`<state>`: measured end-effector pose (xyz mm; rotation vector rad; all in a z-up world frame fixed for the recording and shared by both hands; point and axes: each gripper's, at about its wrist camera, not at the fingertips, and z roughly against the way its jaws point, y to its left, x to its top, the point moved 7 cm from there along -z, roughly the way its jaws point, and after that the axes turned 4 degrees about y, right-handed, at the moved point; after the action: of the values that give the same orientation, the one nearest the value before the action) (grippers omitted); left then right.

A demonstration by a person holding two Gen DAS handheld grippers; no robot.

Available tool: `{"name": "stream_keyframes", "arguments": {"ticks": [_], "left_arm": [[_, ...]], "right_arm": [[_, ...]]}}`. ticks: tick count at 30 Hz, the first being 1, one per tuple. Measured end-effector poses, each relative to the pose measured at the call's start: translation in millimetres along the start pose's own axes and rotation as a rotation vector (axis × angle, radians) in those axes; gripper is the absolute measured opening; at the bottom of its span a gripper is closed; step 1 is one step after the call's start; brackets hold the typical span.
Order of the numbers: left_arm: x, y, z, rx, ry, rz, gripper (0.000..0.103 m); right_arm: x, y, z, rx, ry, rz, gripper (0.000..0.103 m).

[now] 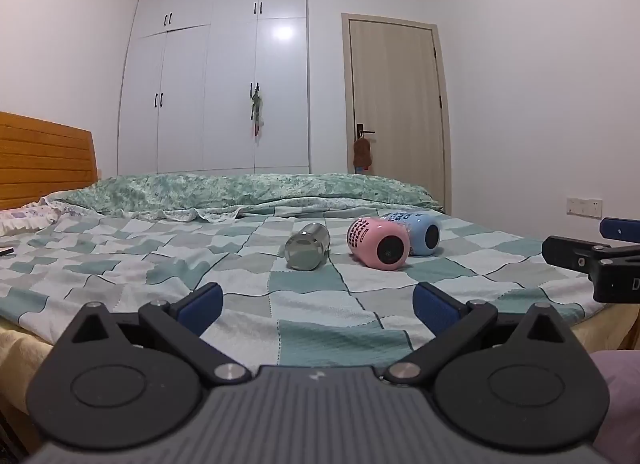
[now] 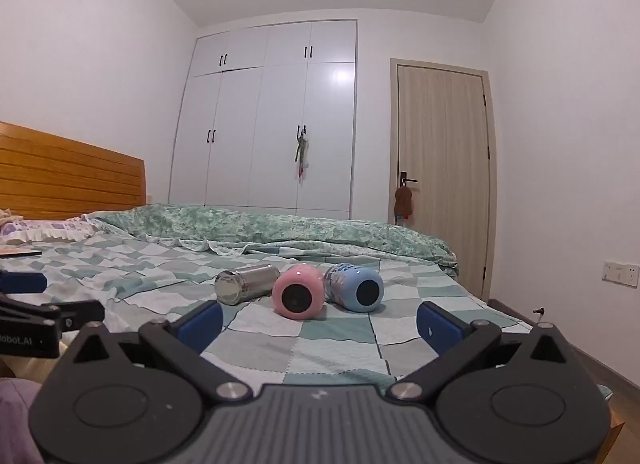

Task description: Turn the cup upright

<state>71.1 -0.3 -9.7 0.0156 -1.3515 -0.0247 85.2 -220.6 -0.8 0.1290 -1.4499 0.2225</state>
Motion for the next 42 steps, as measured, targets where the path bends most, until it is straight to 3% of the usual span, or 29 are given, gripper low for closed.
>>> {"name": "stream_keyframes", "arguments": {"ticks": [10,42], "left_arm": [[1,2,3,0.001,-0.039,-0.002,0.103],[2,1,5,0.002,-0.051,0.005,0.103]], "right_arm": [[-1,0,2,-0.001,-0.008,-0.004,0.103],[1,-1,1,0.001,-0.008,-0.005,0.103]]}}
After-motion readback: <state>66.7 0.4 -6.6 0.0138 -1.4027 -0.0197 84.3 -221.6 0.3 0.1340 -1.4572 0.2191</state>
